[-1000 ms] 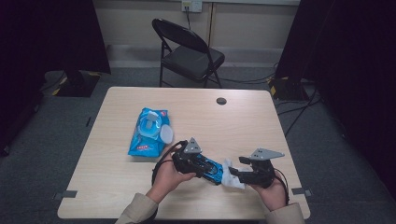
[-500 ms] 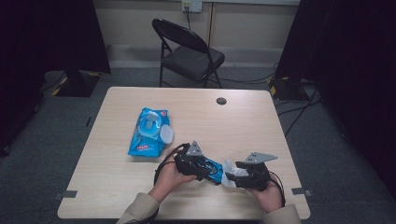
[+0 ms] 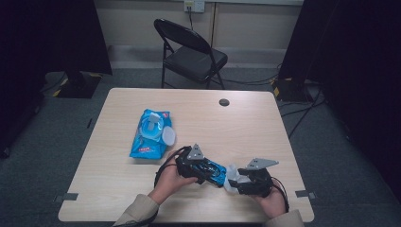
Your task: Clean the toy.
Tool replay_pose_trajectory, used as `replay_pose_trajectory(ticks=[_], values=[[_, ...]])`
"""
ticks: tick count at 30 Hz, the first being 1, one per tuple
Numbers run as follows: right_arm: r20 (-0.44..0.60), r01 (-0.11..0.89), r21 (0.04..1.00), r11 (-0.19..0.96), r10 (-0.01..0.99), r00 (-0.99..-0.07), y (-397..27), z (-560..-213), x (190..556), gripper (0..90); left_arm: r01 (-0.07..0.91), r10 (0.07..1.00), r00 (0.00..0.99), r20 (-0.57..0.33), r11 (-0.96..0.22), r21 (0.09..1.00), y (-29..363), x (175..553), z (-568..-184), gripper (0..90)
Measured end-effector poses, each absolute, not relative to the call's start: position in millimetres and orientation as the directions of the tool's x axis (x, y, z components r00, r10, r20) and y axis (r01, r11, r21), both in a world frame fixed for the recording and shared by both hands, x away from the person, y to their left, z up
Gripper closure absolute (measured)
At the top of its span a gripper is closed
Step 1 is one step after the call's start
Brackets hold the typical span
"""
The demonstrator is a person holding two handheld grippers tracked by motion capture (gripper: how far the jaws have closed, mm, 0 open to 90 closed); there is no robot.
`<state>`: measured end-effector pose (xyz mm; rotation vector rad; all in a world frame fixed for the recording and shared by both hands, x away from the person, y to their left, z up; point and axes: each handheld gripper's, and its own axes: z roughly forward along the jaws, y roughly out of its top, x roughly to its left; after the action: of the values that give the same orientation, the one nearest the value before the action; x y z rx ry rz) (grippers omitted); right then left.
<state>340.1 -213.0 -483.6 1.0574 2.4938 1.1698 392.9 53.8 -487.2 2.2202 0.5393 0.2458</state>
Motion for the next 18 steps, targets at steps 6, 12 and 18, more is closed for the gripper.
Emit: replay_pose_trajectory(ticks=[6,12,18], values=[[0.079,0.507,0.696,0.509,0.647,-0.758,-204.5,-493.0,337.5,51.8,0.301,0.455,0.890,-0.001,-0.586,0.752,51.8,394.2,-485.7,15.8],[0.055,0.499,0.683,0.533,0.644,-0.763,-200.4,-493.1,335.6,77.2,0.286,0.448,0.894,-0.005,-0.563,0.776,56.0,393.3,-488.8,16.5],[0.092,0.550,0.673,0.495,0.682,-0.726,-202.5,-490.4,338.8,83.7,0.281,0.448,0.894,0.009,-0.575,0.768,55.3,392.2,-487.6,18.0]])
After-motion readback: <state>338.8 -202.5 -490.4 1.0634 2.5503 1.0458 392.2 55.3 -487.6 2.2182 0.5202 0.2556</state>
